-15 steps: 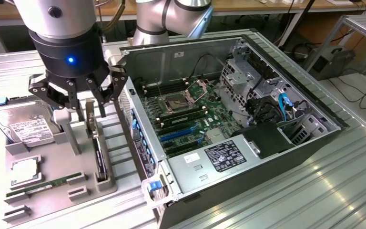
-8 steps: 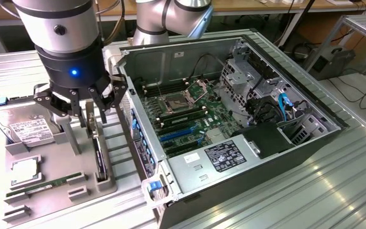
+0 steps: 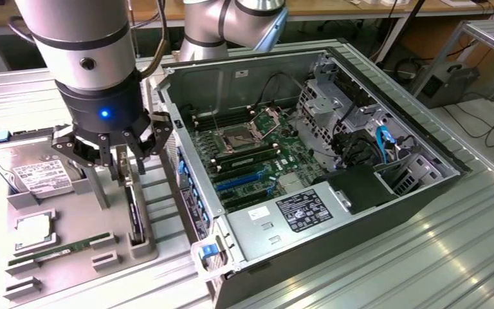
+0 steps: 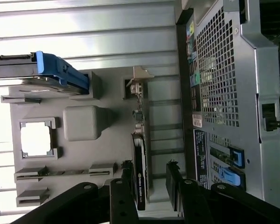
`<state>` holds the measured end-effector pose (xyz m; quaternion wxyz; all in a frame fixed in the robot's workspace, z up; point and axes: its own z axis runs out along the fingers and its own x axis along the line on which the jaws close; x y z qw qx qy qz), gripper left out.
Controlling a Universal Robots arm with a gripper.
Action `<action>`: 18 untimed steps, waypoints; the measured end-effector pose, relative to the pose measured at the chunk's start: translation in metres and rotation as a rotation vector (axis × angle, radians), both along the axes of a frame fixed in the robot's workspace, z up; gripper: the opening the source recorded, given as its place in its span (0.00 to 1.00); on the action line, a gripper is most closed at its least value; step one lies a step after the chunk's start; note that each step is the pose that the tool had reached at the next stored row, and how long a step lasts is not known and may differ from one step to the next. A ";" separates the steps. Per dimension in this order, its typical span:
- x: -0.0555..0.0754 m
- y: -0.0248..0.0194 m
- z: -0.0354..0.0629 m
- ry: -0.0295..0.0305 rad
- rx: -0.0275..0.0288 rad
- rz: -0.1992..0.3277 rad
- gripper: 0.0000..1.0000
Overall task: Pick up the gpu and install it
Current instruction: 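Pick up the gpu and move the gpu toward the slot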
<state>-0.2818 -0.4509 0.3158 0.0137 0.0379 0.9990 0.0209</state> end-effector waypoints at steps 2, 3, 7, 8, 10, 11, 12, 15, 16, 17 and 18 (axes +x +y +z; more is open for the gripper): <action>0.000 0.0000 -0.0045 0.0017 0.0000 0.000 0.42; 0.000 0.0000 -0.0064 0.0026 -0.0001 0.000 0.42; 0.000 0.0000 -0.0152 0.0062 0.0000 0.000 0.42; 0.000 0.0000 -0.0169 0.0071 -0.0001 0.000 0.42; -0.001 0.0000 -0.0206 0.0091 0.0000 0.000 0.42; -0.001 -0.0001 -0.0235 0.0108 0.0000 0.000 0.42; -0.001 -0.0001 -0.0255 0.0120 -0.0001 0.000 0.42; -0.005 -0.0001 -0.0330 0.0125 0.0000 -0.004 0.42; -0.006 -0.0001 -0.0350 0.0124 0.0001 -0.007 0.42; -0.006 -0.0001 -0.0376 0.0124 0.0000 -0.010 0.42; -0.006 -0.0001 -0.0408 0.0124 0.0000 -0.013 0.42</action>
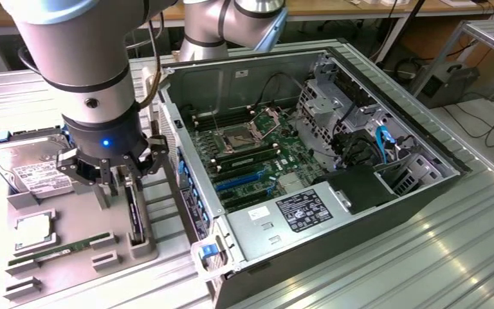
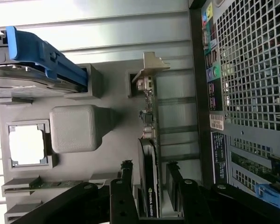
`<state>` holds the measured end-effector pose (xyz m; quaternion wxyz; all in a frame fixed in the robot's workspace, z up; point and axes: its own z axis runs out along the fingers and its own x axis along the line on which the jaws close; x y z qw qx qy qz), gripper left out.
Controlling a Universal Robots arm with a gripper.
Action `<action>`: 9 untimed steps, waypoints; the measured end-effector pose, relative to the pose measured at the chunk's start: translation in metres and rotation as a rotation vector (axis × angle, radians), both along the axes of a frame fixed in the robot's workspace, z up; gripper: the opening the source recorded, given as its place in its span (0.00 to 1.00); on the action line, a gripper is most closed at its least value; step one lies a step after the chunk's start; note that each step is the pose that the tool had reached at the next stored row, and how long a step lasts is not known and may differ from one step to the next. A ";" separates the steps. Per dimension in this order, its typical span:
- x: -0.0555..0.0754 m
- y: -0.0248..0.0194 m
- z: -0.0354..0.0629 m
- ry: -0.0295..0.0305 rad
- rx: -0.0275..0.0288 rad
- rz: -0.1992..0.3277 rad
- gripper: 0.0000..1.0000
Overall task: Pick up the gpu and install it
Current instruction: 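Pick up the gpu and move the gpu toward the slot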
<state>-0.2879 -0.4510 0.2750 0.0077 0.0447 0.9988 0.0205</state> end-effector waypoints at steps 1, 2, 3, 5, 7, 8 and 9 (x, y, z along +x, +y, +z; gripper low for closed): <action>0.000 0.0000 -0.0018 0.0000 0.0000 -0.001 0.42; 0.000 0.0000 -0.0037 -0.0001 0.0000 -0.003 0.42; 0.000 0.0000 -0.0059 -0.0001 0.0001 -0.005 0.42; 0.000 0.0000 -0.0105 0.0000 0.0000 -0.009 0.42; 0.000 -0.0001 -0.0141 0.0000 0.0000 -0.013 0.42; 0.000 -0.0001 -0.0159 0.0000 0.0000 -0.015 0.42; 0.000 -0.0002 -0.0179 0.0000 0.0000 -0.016 0.42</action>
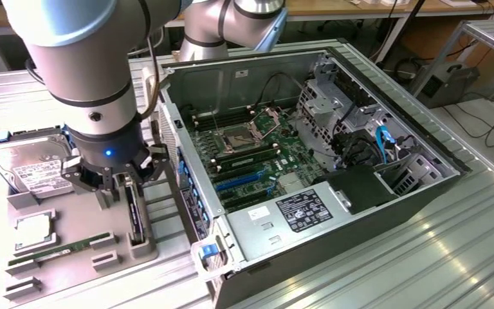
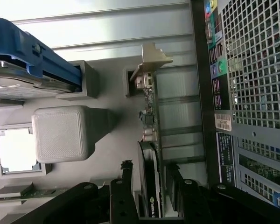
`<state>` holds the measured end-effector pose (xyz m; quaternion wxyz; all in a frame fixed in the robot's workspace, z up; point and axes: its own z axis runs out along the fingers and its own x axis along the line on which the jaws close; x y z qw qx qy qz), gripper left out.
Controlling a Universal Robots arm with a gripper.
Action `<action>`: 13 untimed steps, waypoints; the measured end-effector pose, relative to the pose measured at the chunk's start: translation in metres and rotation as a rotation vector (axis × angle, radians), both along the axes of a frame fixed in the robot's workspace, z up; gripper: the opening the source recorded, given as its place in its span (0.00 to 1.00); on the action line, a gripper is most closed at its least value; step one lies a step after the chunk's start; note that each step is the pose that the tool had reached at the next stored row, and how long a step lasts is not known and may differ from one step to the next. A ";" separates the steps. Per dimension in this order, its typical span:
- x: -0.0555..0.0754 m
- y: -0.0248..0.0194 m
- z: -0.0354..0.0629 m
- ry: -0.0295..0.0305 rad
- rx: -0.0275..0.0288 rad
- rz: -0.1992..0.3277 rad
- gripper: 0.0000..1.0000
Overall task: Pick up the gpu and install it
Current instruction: 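Pick up the gpu and move the gpu toward the slot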
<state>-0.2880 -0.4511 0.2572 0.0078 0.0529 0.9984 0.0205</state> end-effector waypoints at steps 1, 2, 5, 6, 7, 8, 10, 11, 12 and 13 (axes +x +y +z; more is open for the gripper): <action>0.000 0.0000 -0.0016 0.0000 0.0000 -0.001 0.42; 0.000 -0.0002 -0.0035 0.0003 -0.0001 -0.003 0.42; 0.000 -0.0010 -0.0071 0.0047 0.0000 -0.004 0.42; 0.000 -0.0012 -0.0076 0.0077 0.0000 -0.004 0.42; 0.000 -0.0017 -0.0080 0.0134 -0.0001 -0.004 0.42; 0.000 -0.0018 -0.0080 0.0141 -0.0002 -0.004 0.42; 0.000 -0.0017 -0.0087 0.0137 0.0001 -0.004 0.42; 0.000 -0.0017 -0.0098 0.0137 0.0001 -0.004 0.42; 0.000 -0.0018 -0.0107 0.0139 -0.0001 -0.004 0.42; 0.000 -0.0018 -0.0113 0.0138 0.0000 -0.004 0.42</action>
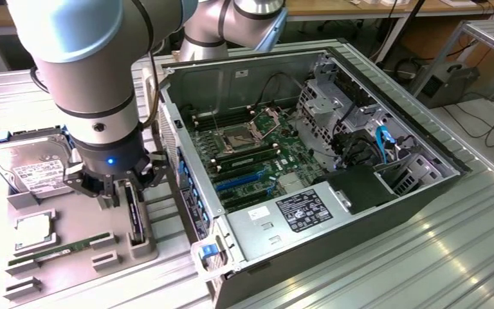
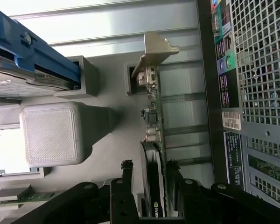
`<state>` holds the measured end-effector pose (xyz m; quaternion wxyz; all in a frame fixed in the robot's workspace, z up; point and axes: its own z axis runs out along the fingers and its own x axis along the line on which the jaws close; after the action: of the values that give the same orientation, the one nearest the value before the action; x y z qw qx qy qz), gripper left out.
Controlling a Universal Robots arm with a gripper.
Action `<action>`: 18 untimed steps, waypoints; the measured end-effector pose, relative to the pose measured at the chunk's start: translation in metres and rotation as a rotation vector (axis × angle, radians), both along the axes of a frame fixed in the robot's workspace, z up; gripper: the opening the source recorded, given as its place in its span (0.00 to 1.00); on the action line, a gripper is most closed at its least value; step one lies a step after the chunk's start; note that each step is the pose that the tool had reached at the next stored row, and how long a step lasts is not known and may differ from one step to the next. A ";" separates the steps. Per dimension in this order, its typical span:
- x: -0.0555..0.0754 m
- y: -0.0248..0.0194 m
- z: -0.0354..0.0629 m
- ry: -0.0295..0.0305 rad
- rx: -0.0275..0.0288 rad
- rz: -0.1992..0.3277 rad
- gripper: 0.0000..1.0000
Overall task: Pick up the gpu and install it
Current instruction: 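Pick up the gpu and move the gpu toward the slot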
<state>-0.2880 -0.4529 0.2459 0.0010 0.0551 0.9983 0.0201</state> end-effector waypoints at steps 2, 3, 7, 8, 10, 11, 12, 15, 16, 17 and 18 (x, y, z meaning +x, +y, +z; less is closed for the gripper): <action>0.000 0.0000 -0.0005 0.0002 -0.0003 0.000 0.42; 0.000 0.0000 -0.0007 0.0002 -0.0005 0.000 0.42; 0.000 0.0000 -0.0010 0.0002 -0.0006 0.000 0.41; 0.000 0.0000 -0.0010 0.0002 -0.0006 0.000 0.34; 0.000 0.0000 -0.0011 0.0002 -0.0005 0.000 0.27; 0.000 0.0000 -0.0011 0.0001 -0.0005 0.000 0.27; 0.000 0.0000 -0.0011 0.0001 -0.0005 0.001 0.27; 0.000 0.0000 -0.0010 -0.0001 -0.0003 0.008 0.27; 0.000 0.0000 -0.0009 -0.0003 -0.0002 0.013 0.27; 0.000 0.0001 -0.0005 -0.0002 -0.0002 0.018 0.27; 0.000 0.0000 -0.0002 0.0000 -0.0004 0.026 0.27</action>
<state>-0.2880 -0.4529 0.2458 0.0007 0.0423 0.9989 0.0199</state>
